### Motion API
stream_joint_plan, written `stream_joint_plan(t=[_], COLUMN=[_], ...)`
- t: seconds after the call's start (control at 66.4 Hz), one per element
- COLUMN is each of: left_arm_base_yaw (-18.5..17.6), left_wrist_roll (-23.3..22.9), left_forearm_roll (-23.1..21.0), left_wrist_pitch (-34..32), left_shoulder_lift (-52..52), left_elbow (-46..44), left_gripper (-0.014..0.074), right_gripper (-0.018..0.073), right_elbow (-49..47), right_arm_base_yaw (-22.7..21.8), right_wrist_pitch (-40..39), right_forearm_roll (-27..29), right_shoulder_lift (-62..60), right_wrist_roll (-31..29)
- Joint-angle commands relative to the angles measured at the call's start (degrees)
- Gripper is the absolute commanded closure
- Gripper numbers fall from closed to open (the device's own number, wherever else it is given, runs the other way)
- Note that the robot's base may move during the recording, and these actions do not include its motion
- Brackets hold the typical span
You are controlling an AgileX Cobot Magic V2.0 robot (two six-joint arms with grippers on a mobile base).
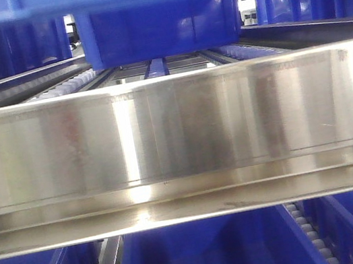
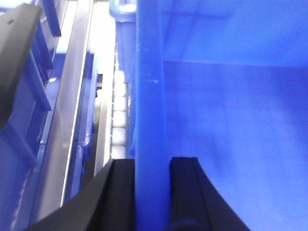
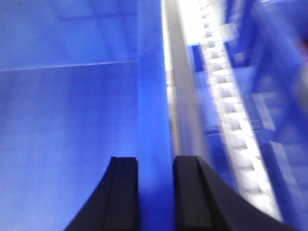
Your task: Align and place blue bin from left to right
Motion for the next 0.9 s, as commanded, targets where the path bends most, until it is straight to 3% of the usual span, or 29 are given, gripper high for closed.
stream_joint_plan(t=[0.0, 0.121, 0.316, 0.648, 0.889], left_arm_base_yaw=[-2.72, -6.96, -10.88, -15.99, -16.35], left_wrist_roll=[-3.3, -8.32, -14.84, -18.71, -18.71], left_forearm_roll=[4.01, 10.11, 10.96, 16.06, 16.73], left_wrist_pitch=[-2.37, -2.37, -2.37, -2.97, -2.87], left_shoulder_lift=[-3.96, -9.5, -19.39, -27.63, -27.63], left_elbow=[4.03, 12.89, 25.22, 35.7, 35.7], left_gripper=[0.0707, 0.0707, 0.0707, 0.0707, 0.0707], right_gripper=[0.0629, 0.0629, 0.0629, 0.0629, 0.0629], right_elbow=[2.12, 8.08, 18.56, 28.14, 28.45], right_arm_base_yaw=[2.49, 6.46, 11.78, 20.38, 21.52], right_wrist_pitch=[-3.62, -5.57, -8.02, -6.78, -5.58], right_forearm_roll=[-4.54, -7.62, -11.1, -18.62, -18.85], right_shoulder_lift=[-3.84, -8.73, -16.53, -24.14, -24.26], right_wrist_roll=[3.25, 7.03, 12.08, 19.78, 20.17])
